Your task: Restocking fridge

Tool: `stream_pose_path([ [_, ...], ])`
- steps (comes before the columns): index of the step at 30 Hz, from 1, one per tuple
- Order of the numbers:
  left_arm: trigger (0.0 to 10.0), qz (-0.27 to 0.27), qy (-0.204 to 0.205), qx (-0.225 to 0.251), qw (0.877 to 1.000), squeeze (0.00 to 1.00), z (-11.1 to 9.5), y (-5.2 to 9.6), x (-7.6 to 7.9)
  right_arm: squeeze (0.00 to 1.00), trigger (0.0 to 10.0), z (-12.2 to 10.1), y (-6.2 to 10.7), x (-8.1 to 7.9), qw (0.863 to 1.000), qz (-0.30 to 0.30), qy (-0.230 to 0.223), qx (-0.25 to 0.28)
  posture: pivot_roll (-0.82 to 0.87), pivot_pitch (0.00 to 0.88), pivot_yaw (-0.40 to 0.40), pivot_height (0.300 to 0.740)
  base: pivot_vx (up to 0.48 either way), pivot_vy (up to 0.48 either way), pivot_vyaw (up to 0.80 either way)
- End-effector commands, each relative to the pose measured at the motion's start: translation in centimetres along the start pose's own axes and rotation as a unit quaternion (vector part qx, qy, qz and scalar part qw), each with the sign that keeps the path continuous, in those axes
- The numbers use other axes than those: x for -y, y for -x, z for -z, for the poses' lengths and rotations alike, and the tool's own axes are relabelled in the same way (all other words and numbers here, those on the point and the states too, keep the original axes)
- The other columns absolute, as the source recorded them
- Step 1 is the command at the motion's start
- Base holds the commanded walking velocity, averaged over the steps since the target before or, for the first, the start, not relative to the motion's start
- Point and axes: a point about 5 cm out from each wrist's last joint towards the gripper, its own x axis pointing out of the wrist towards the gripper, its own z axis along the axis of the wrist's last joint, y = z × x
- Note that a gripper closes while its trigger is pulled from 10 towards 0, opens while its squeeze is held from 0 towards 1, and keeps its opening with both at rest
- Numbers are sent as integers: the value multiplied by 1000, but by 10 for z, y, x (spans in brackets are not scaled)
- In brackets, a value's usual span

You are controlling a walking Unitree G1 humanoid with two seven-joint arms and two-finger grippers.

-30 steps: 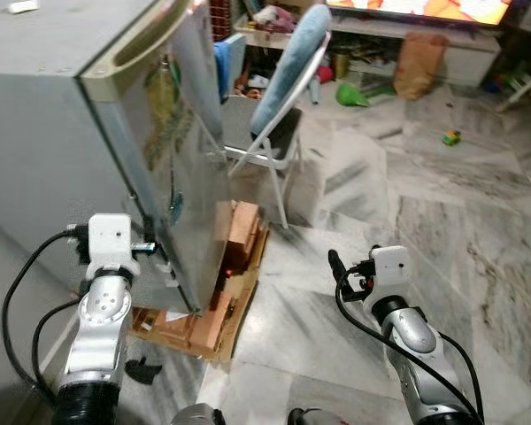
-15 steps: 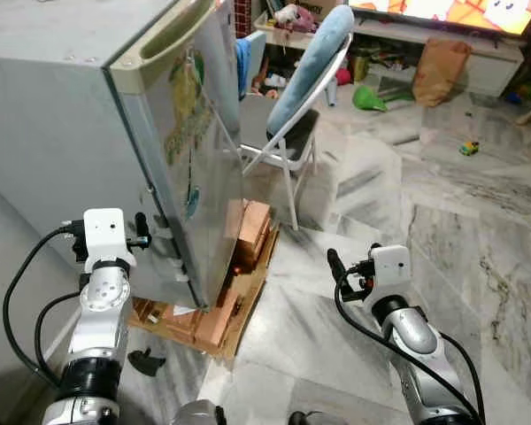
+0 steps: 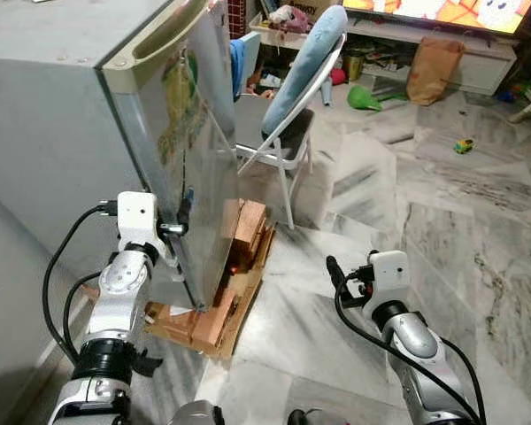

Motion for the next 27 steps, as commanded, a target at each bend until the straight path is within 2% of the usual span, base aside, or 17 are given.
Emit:
stream_pose_path([
  [1,10000,16,3,1,1000,0,-1,-3,5,0,10000,-4,1,1,1000,1,-1,6,58,89,-6,740,0,0,0],
  [4,10000,17,-8,2,1000,0,-3,-7,4,0,10000,-4,1,1,1000,1,-2,5,58,89,-6,740,0,0,0],
  [6,10000,-15,-18,-3,1000,0,-5,-14,-6,0,10000,-4,2,0,1000,0,-1,5,50,91,-4,740,0,0,0],
  [7,10000,-15,-18,-3,1000,0,-5,-14,-6,0,10000,-4,2,0,1000,0,-1,5,50,91,-4,740,0,0,0],
  [11,10000,-46,-21,-5,999,0,-14,-23,-23,0,10000,-7,3,0,1000,4,-1,11,35,97,1,740,0,0,0],
  [16,10000,-28,-44,-2,999,0,-24,-32,-21,0,10000,-12,2,-1,1000,-2,-3,19,25,115,-1,740,0,0,0],
  [18,10000,1,-50,8,999,0,-35,-41,-11,0,10000,-15,5,-7,999,-37,-15,15,23,115,-1,740,0,0,0],
  [20,10000,66,-82,34,994,0,-52,-49,15,0,10000,-8,16,-10,998,-58,-17,-29,24,115,-3,740,0,0,0],
  [22,10000,95,-88,52,990,0,-63,-54,34,0,10000,0,28,-6,997,-41,-20,-65,32,113,-5,740,0,0,0],
  [23,10000,142,-83,70,984,0,-76,-58,63,0,10000,10,47,-5,994,-44,-21,-99,32,111,-7,740,0,0,0],
  [25,10000,177,-85,88,977,0,-87,-59,88,0,10000,15,60,-4,992,-44,-13,-120,26,111,-4,740,0,0,0],
  [26,10000,187,-84,93,974,0,-90,-60,95,0,10000,16,61,-3,991,-41,-8,-127,21,114,-4,740,0,0,0],
  [27,10000,222,-61,104,968,0,-100,-58,120,0,10000,20,68,0,990,-35,-9,-134,18,115,-3,740,0,0,0],
])
